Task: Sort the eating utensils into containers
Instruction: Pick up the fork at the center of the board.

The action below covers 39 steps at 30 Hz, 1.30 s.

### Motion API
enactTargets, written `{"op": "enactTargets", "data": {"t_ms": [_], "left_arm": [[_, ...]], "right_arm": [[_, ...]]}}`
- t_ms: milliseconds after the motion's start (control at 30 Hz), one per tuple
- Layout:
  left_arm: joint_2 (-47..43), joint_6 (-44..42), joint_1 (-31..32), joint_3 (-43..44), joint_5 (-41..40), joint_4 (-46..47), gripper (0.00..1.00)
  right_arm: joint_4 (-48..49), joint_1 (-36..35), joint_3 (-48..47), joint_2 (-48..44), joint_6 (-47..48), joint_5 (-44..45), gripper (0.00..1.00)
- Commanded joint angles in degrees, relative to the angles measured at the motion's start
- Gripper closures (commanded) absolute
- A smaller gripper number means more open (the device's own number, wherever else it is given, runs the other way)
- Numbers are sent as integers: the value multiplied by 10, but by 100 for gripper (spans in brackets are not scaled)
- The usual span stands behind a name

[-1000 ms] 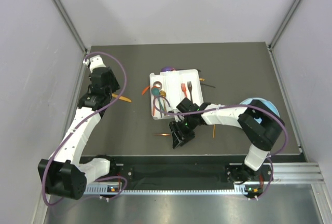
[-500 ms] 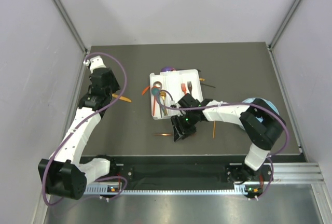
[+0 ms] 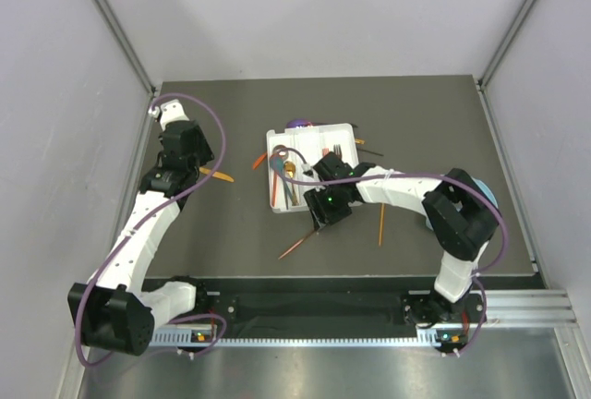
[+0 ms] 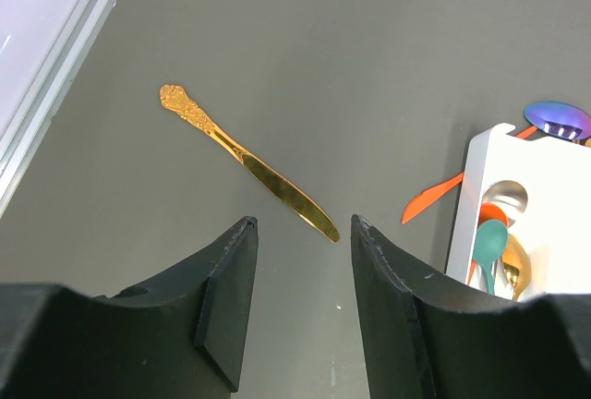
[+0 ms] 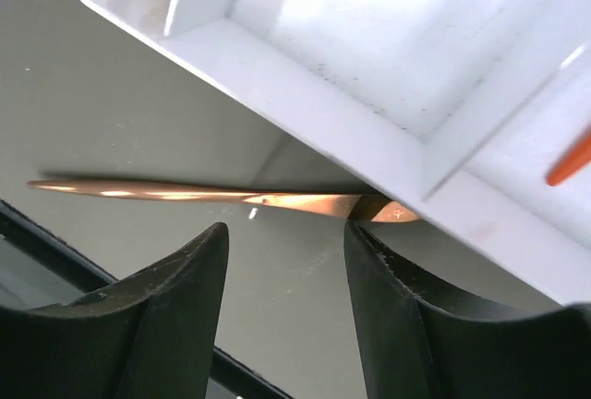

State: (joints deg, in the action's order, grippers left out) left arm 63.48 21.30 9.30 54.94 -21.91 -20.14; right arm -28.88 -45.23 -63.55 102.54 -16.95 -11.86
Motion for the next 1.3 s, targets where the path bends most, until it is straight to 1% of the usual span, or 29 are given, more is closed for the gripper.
{"op": "enactTargets", "data": {"t_ms": [0,133,167,267,333,500,600,667,700,767,800,867,900,967,1033,1067,1100,1200,1267], "left_arm": [[-7,1,-3,-2,4,31,50],[-6,1,-3,-1,8,31,50],[-6,1,-3,-1,9,32,50],[-6,1,-3,-1,11,31,50],[-7,3,-3,-2,13,32,50],[-9,15,-3,-4,37,34,50],[-8,28,-3,-5,63,36,51],[-13,37,-3,-3,71,32,52],[-20,37,-2,-2,76,30,52],[-27,37,-1,3,75,25,51],[-32,37,0,7,71,22,51],[-34,32,4,12,71,17,51],[-37,31,4,11,71,17,51],[-44,37,4,5,69,14,52],[-63,40,4,-1,71,24,52],[-70,38,4,-1,70,26,52],[-79,37,5,-2,67,27,52],[-93,41,5,-4,66,31,52],[-97,42,5,-7,79,34,52]], "right_arm": [[-30,15,4,1,30,45,45],[-46,16,-7,3,12,17,46],[-49,16,-11,6,9,9,50],[-65,9,-24,4,-12,-34,55],[-68,3,-18,-21,-40,-60,55],[-60,-12,8,-90,-93,-84,53],[-52,-15,9,-88,-137,-97,52],[-47,-19,4,-81,-186,-91,52],[-30,-23,3,-71,-226,-95,52],[-13,-30,2,-56,-268,-99,50],[8,-41,6,-41,-318,-97,50],[35,-55,2,-17,-362,-98,50],[36,-69,-3,-11,-400,-84,50],[46,-84,-18,3,-432,-64,49],[37,-100,-32,13,-470,-34,49],[28,-105,-40,17,-482,-21,46],[21,-112,-40,17,-510,2,45],[22,-114,-26,11,-562,31,44],[20,-113,-25,7,-577,46,44]]}}
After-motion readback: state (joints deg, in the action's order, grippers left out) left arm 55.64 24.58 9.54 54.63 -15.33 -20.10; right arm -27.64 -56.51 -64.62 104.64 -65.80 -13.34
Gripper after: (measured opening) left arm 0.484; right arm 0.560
